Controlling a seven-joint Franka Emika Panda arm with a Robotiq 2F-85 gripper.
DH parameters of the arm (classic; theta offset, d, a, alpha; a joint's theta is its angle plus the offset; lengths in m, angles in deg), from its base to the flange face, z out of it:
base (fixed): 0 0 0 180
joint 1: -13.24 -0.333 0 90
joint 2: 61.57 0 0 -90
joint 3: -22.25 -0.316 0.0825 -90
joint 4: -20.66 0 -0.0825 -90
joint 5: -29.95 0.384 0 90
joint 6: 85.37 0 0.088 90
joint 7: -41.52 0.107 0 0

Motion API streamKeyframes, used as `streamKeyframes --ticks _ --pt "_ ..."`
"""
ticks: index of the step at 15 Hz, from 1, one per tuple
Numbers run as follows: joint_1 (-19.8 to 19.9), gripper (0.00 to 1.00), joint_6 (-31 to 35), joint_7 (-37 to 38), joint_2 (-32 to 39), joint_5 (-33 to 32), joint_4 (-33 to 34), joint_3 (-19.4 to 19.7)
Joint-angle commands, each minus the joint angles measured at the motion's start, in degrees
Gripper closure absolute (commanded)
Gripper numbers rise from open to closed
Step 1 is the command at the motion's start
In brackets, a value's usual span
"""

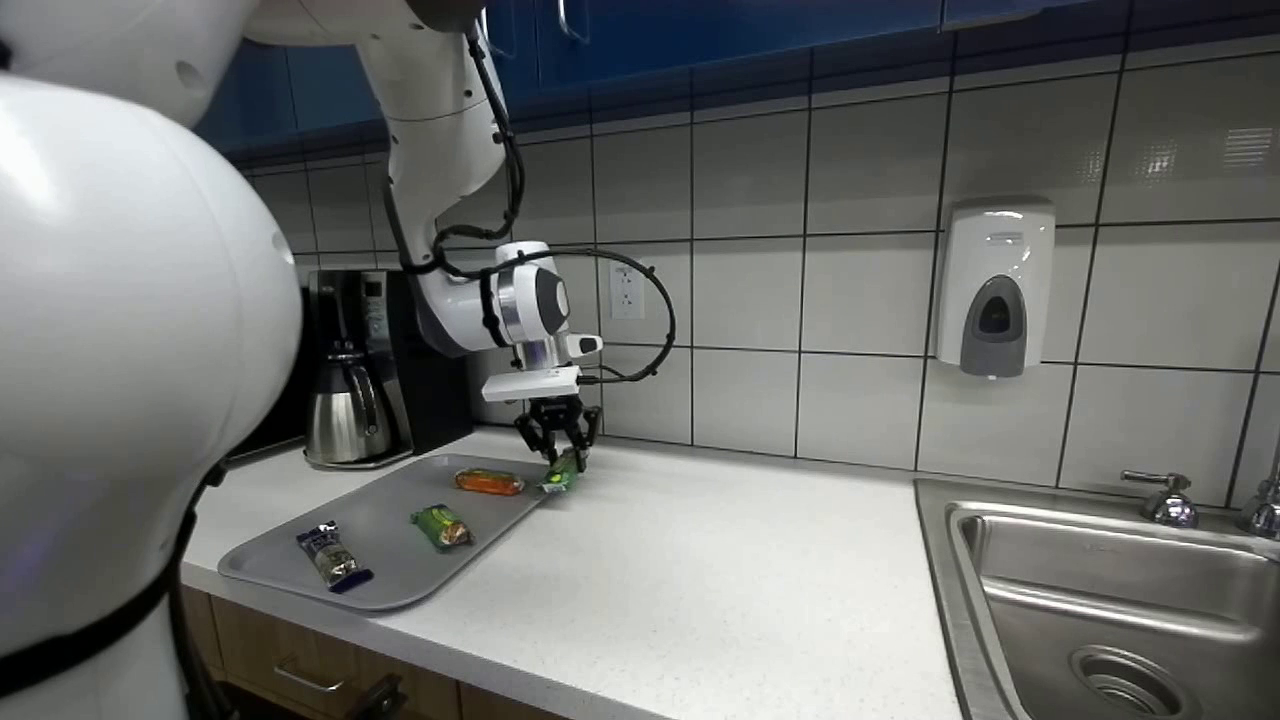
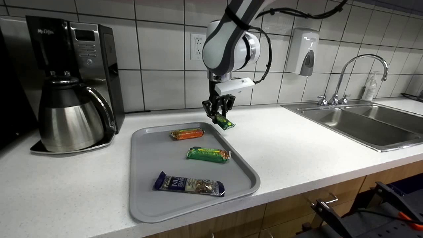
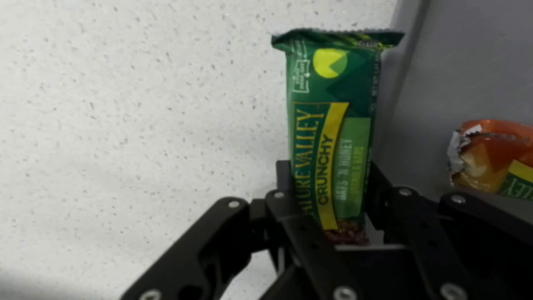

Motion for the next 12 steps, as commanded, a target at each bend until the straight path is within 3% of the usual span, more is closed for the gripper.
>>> streamKeyframes --ticks 1,12 --pt "1.1 0.82 0.5 2.0 -1.8 -1.2 -2.8 0.8" --pt "3.2 0.82 0.4 3.9 -1.7 -0.6 -5.4 3.0"
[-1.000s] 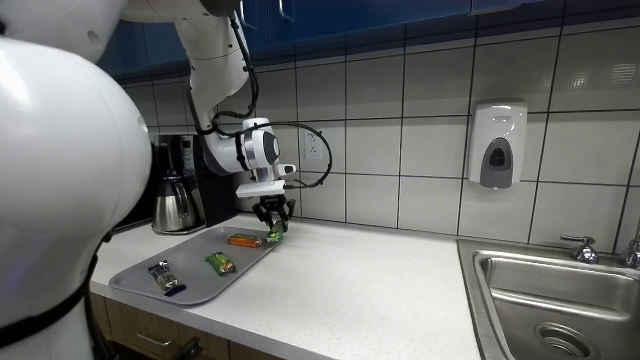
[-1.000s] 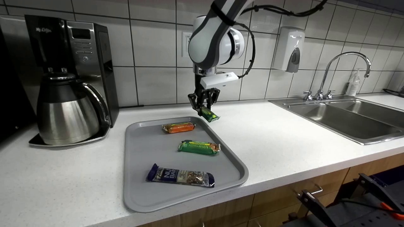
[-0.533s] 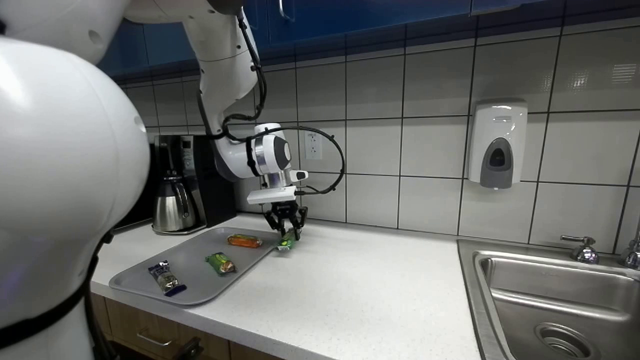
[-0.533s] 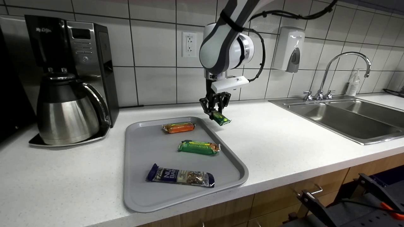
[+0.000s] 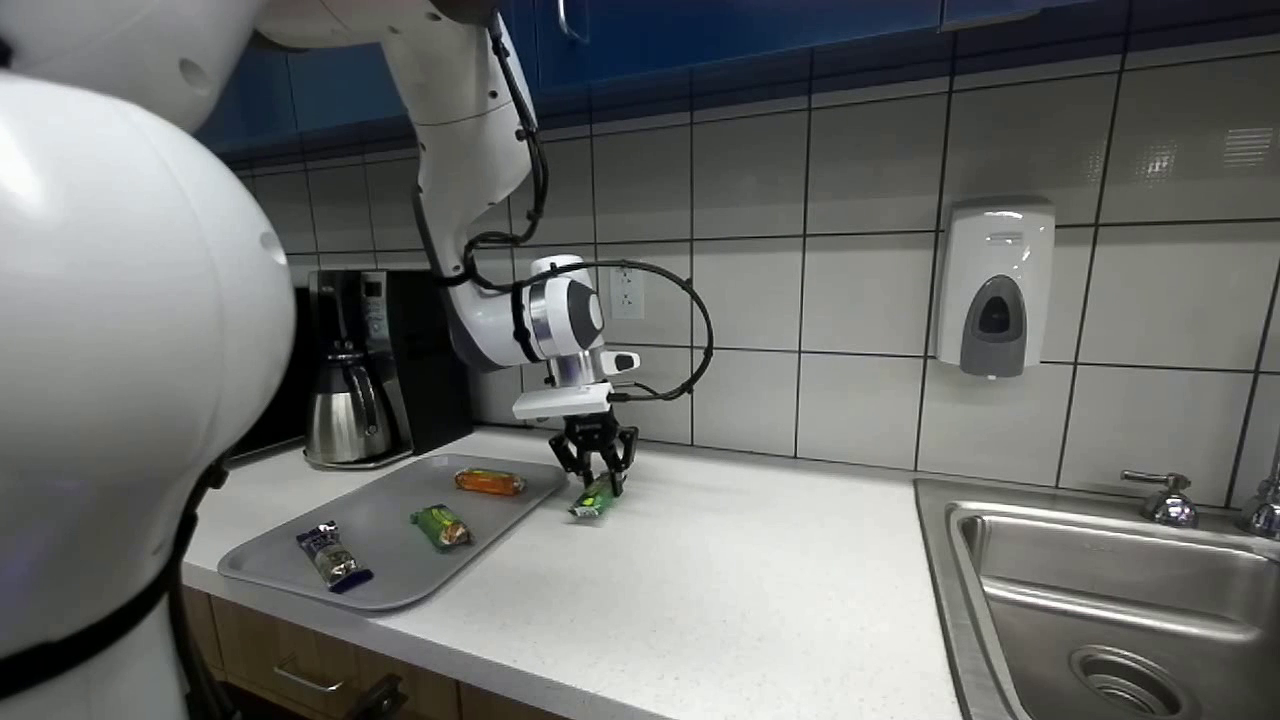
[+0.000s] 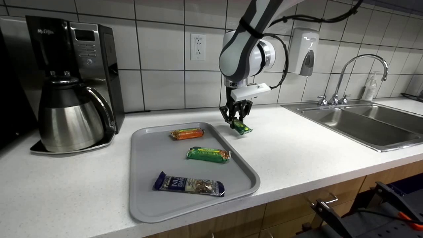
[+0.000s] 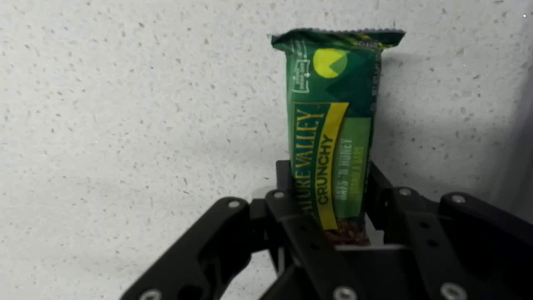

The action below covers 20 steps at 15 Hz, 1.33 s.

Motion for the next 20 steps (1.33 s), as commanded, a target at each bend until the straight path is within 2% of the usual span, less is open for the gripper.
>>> streamKeyframes --ticks 1,3,4,5,6,9,11,20 --pt "1.1 0.82 0.3 1.9 -1.7 -0.5 -2.0 -0.2" --pt "1.4 0.82 -0.1 1.6 -1.8 -0.3 -2.2 -0.5" --pt "1.2 0.32 -0.1 1.9 -1.8 -0.5 -2.3 -0.3" --pt "1.4 0.31 0.0 1.8 -1.8 -0.3 -2.3 -0.5" --pt "1.4 0.26 0.0 1.8 -1.9 -0.3 -2.4 -0.6" --pt "1.4 0.03 0.4 1.8 -2.4 0.0 -2.7 -0.7" --pt "1.4 0.00 0.6 1.9 -2.9 0.1 -2.9 -0.9" --pt "2.5 0.00 0.0 0.6 -6.8 3.4 -4.6 -3.8"
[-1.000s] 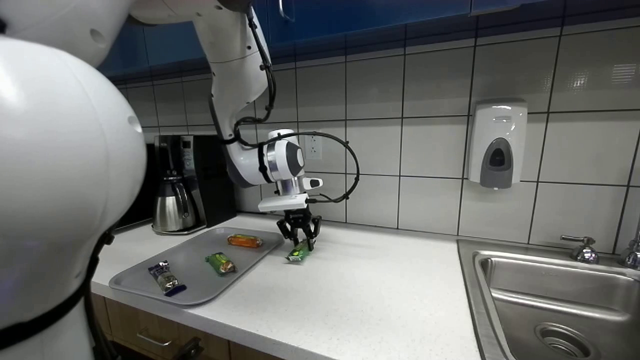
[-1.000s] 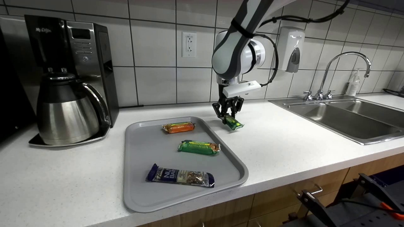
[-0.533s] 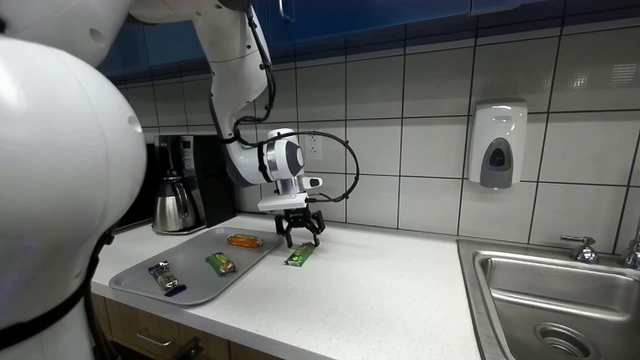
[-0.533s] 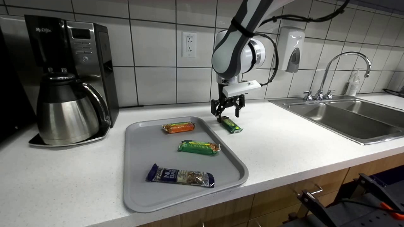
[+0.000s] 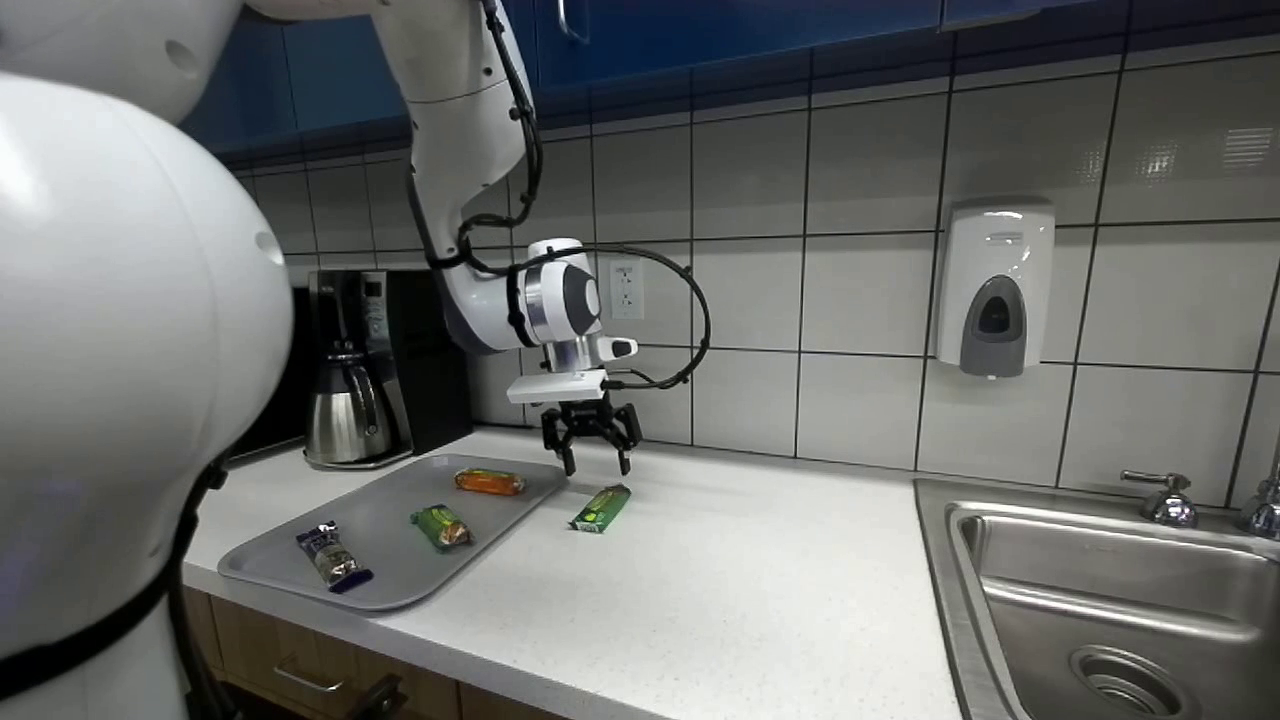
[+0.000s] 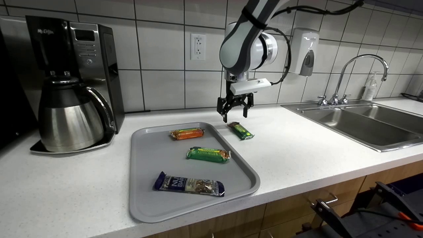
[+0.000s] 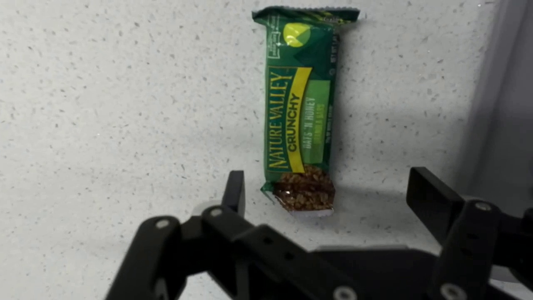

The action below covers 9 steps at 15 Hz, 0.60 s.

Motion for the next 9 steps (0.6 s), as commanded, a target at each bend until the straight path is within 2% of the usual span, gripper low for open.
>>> streamKeyframes --ticks 1,5,9 --pt "1.8 0.00 -0.7 -0.2 -4.2 2.7 -3.3 -3.2" --pt "1.8 0.00 -1.4 0.2 -6.3 6.8 -4.5 -5.4" --pt "0.3 0.00 -2.5 2.4 -7.9 7.4 -4.9 -6.0"
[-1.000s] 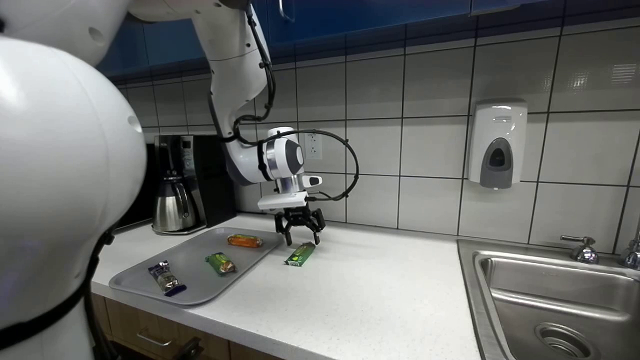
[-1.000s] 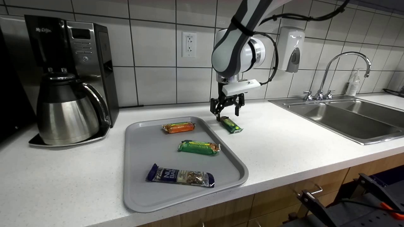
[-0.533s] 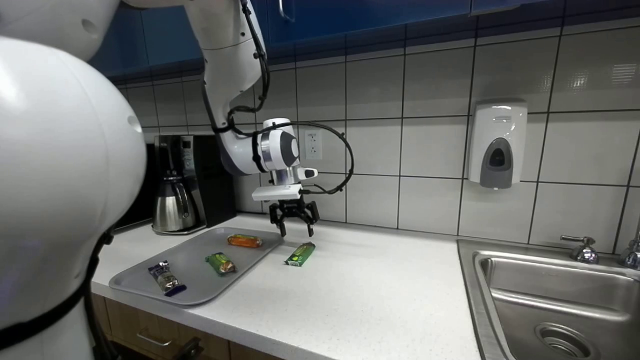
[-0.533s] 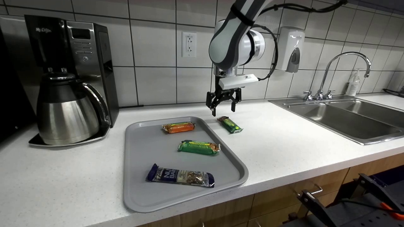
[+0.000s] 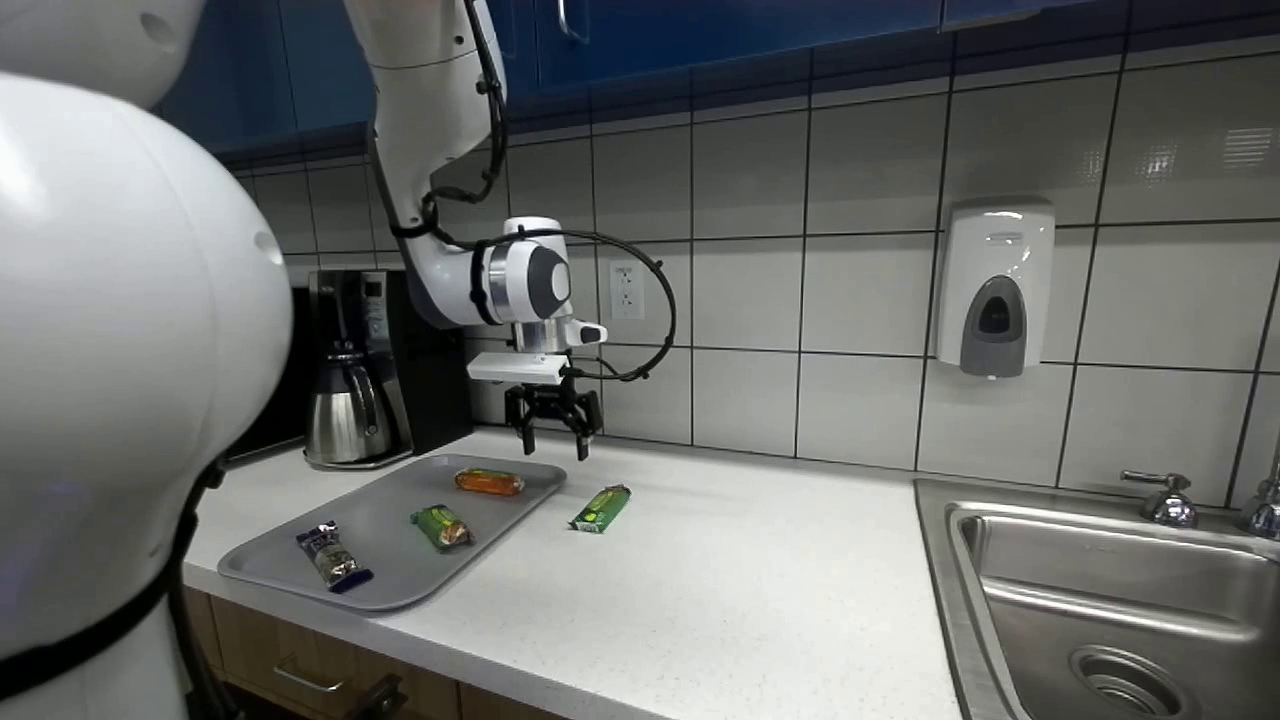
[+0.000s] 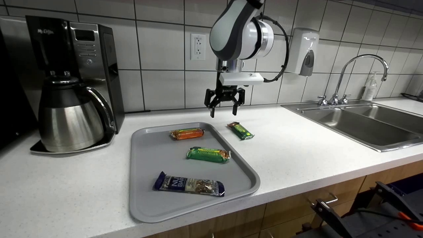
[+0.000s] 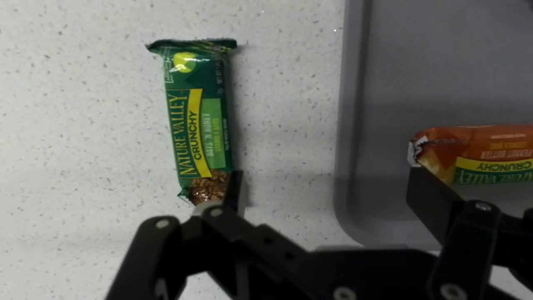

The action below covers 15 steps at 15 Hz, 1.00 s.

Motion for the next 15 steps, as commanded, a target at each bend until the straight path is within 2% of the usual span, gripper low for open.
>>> streamKeyframes --ticks 1,5,10,14,15 --pt "-0.5 0.00 -3.0 3.7 -3.6 0.1 -1.8 -1.1" --pt "-3.5 0.00 -5.4 11.7 -4.6 -1.0 -1.5 -0.5" --pt "-8.6 0.00 -6.8 28.8 -4.1 -2.6 -0.4 0.9" --pt "-9.9 0.00 -6.0 39.0 -3.6 -2.8 -0.2 0.5" --pt "-7.9 0.00 -6.2 36.1 -3.5 0.5 -0.3 -1.8"
